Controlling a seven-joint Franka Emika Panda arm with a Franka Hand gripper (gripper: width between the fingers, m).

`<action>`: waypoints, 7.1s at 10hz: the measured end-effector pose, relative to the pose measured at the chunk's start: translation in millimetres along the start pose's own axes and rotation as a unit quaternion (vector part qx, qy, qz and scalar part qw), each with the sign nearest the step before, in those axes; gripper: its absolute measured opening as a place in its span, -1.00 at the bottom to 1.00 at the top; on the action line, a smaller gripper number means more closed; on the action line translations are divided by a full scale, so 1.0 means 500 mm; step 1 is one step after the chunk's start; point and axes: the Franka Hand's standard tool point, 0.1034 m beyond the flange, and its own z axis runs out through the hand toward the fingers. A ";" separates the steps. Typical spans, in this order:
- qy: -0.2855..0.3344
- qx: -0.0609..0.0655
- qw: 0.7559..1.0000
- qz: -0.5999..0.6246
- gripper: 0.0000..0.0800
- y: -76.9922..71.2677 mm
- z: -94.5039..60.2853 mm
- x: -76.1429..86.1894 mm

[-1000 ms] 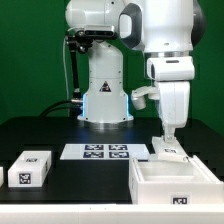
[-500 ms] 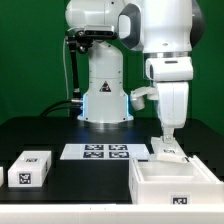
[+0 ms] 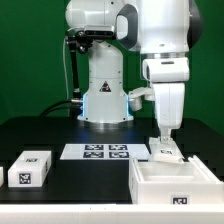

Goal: Assemble cabinet

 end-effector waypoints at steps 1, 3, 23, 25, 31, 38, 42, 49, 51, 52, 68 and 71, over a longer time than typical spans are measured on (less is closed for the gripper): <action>0.000 0.000 1.000 0.001 -0.85 -0.001 0.000 0.001; -0.001 -0.003 1.000 0.006 -0.85 -0.036 -0.007 0.019; 0.010 -0.017 1.000 -0.021 -0.85 0.006 0.004 0.035; 0.010 -0.016 1.000 -0.019 -0.85 0.008 0.007 0.033; 0.010 -0.015 1.000 -0.010 -0.85 0.070 0.004 0.037; 0.013 -0.020 0.999 -0.033 -0.85 0.118 0.002 0.028; 0.015 -0.014 1.000 -0.023 -0.85 0.177 0.002 0.041; 0.017 -0.012 0.999 -0.024 -0.85 0.225 0.008 0.040; 0.017 -0.012 0.999 -0.024 -0.85 0.224 0.009 0.038; 0.017 -0.012 0.999 -0.024 -0.61 0.224 0.009 0.038; -0.009 0.007 1.000 -0.009 0.62 0.038 -0.009 0.019; -0.006 0.007 1.000 -0.012 0.62 0.017 0.005 0.020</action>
Offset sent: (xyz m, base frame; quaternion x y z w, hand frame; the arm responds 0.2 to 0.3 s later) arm -0.0317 0.0075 0.0276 -0.0423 -0.0231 -0.0450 0.9978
